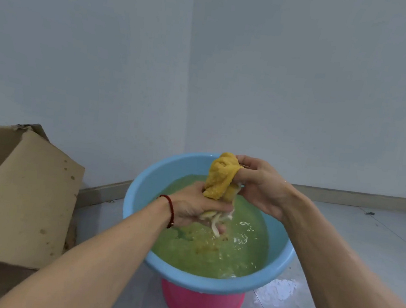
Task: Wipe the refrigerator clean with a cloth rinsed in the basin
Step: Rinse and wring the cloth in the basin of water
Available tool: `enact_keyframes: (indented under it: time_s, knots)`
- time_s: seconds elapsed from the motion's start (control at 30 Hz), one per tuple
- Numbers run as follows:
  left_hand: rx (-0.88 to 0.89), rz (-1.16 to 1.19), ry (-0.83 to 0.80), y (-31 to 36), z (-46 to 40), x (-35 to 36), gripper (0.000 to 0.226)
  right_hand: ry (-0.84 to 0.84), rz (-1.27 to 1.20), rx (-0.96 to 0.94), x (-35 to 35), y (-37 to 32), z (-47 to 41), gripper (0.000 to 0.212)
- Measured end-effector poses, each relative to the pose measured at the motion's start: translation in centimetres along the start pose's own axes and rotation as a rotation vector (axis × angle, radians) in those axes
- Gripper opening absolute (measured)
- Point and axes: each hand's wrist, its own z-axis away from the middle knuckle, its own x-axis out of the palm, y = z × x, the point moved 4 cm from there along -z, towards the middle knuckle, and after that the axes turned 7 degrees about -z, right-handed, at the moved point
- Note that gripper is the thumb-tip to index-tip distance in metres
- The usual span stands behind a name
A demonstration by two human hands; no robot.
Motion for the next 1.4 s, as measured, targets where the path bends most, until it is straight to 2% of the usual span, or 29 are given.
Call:
enact_keyframes:
  time_s: [0.03,0.1,0.13,0.2,0.27,0.3,0.37,0.43,0.5,0.53,0.63,0.73,0.8,0.83,0.87,0.93,0.97,1.0,1.07,1.13,1.2,1.27,1.3,1.33,1.37,1.4]
  knots:
    - [0.055,-0.033,0.063,0.6,-0.2,-0.4,0.035,-0.043,-0.145,-0.007,-0.5,0.1,0.2,0.027]
    - [0.192,-0.304,0.186,2.6,-0.1,-1.3,0.017,0.0,-0.393,-0.043,-1.5,0.7,0.5,0.03]
    - [0.26,-0.453,0.222,3.6,0.0,-1.5,0.011,0.044,-0.448,-0.013,-1.6,1.6,0.5,0.038]
    - [0.404,-0.68,0.244,5.5,0.4,-1.3,0.018,0.03,-0.459,0.242,-0.7,4.3,0.7,0.072]
    - [0.564,-0.948,0.283,6.1,0.6,-0.7,0.022,-0.142,-0.376,0.477,1.3,5.9,1.5,0.096]
    - [0.63,-1.077,0.313,5.9,0.5,-0.8,0.026,-0.201,-0.261,0.514,1.6,6.3,1.7,0.094]
    - [0.679,-1.302,0.354,4.8,0.3,-1.6,0.021,-0.185,0.069,0.483,1.0,6.1,1.7,0.066]
    - [0.562,-1.53,0.374,3.3,0.3,-2.3,0.01,-0.128,0.556,0.377,0.4,5.9,1.0,0.036]
    - [0.287,-1.627,0.367,1.6,0.0,-2.3,0.005,-0.086,1.07,0.275,0.5,6.1,0.1,0.024]
    - [0.137,-1.616,0.356,1.1,-0.1,-1.9,0.013,-0.067,1.26,0.228,0.9,6.3,-0.2,0.02]
    - [-0.241,-1.332,0.245,0.5,-0.8,-1.2,0.024,-0.043,1.579,0.066,1.4,6.7,-0.2,0.024]
    - [-0.478,-0.825,-0.077,-0.4,0.0,-1.2,0.021,-0.035,1.724,-0.141,1.2,5.9,-0.2,0.032]
    - [-0.486,-0.637,-0.202,-0.7,0.8,-1.4,0.018,-0.052,1.702,-0.138,1.3,5.9,-0.2,0.036]
    - [-0.471,-0.659,-0.207,-0.7,0.9,-1.8,0.015,-0.071,1.634,-0.062,1.2,6.0,-0.2,0.038]
    - [-0.447,-0.777,-0.173,-0.4,1.0,-2.0,0.011,-0.099,1.506,0.049,1.2,6.0,-0.1,0.043]
    - [-0.318,-1.194,-0.058,0.7,0.7,-2.8,0.007,-0.129,1.045,0.258,0.9,5.9,0.7,0.047]
    - [-0.19,-1.373,0.021,1.3,0.5,-3.2,0.009,-0.104,0.763,0.292,0.6,5.6,1.0,0.043]
    - [-0.032,-1.456,0.106,2.0,0.3,-3.5,0.013,-0.058,0.5,0.307,0.0,5.5,1.3,0.042]
    - [0.223,-1.324,0.214,2.7,0.6,-4.3,0.016,-0.021,0.141,0.333,-1.1,5.8,1.5,0.054]
    - [0.381,-1.14,0.308,3.0,0.9,-4.5,0.018,-0.132,-0.013,0.384,-0.7,6.7,1.6,0.074]
    - [0.506,-1.147,0.399,3.4,1.2,-4.1,0.019,-0.239,-0.074,0.442,0.6,7.7,1.9,0.077]
    - [0.604,-1.27,0.455,3.9,1.3,-3.6,0.022,-0.235,-0.122,0.453,1.7,8.4,2.0,0.06]
    - [0.62,-1.362,0.468,4.2,1.2,-3.4,0.02,-0.203,-0.057,0.426,2.0,8.4,2.1,0.045]
    - [0.572,-1.462,0.467,4.3,1.0,-3.4,0.016,-0.158,0.118,0.374,1.9,8.2,1.8,0.027]
    - [0.453,-1.557,0.445,4.3,0.8,-3.4,0.013,-0.111,0.366,0.299,1.7,7.8,1.5,0.013]
    - [0.281,-1.613,0.4,4.0,0.5,-3.3,0.014,-0.06,0.658,0.212,1.3,7.4,1.2,0.012]
